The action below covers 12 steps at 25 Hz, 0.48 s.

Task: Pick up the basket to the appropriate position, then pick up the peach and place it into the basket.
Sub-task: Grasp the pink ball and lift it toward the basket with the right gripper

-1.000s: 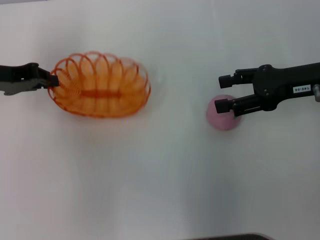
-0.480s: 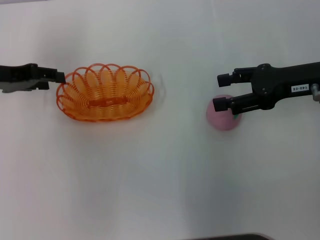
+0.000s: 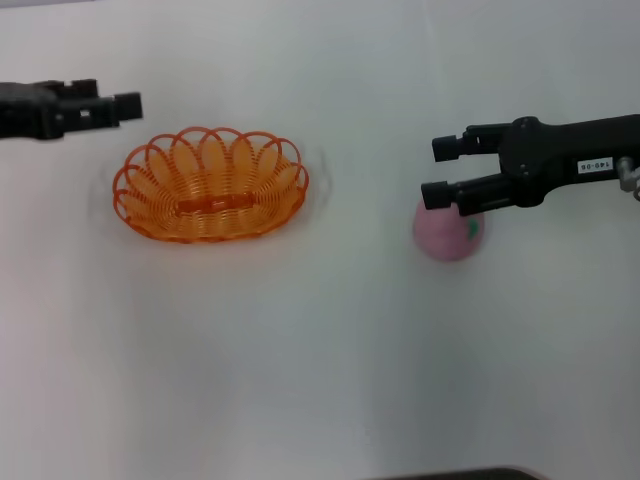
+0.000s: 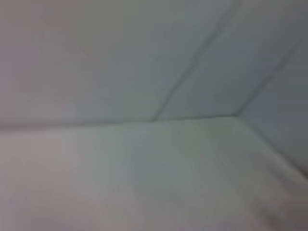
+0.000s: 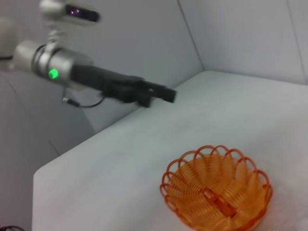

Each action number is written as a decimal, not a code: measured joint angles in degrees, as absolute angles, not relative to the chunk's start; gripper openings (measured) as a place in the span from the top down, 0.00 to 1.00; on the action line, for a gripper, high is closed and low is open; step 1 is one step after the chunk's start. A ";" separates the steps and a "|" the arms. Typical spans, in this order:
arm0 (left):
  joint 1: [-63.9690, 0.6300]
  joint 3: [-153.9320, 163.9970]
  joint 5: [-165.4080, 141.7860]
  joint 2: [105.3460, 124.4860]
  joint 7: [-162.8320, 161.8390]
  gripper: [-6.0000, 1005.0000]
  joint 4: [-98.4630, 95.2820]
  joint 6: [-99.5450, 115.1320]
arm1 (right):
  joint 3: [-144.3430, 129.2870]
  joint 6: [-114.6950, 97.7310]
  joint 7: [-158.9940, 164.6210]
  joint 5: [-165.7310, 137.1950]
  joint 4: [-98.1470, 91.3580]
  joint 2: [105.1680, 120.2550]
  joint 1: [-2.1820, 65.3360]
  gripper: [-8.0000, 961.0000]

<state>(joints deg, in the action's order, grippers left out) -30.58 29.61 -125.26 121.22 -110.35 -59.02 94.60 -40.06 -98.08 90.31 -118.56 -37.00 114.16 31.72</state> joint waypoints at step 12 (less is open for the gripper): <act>-20.59 31.40 -124.23 123.84 -80.68 0.15 -58.90 102.23 | -31.78 -94.62 92.82 -118.41 -37.00 115.39 32.81 0.06</act>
<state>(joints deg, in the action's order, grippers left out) -20.59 31.40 -124.23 123.84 -80.68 -58.90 102.23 -31.78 -94.62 92.82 -118.41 -37.00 115.39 32.81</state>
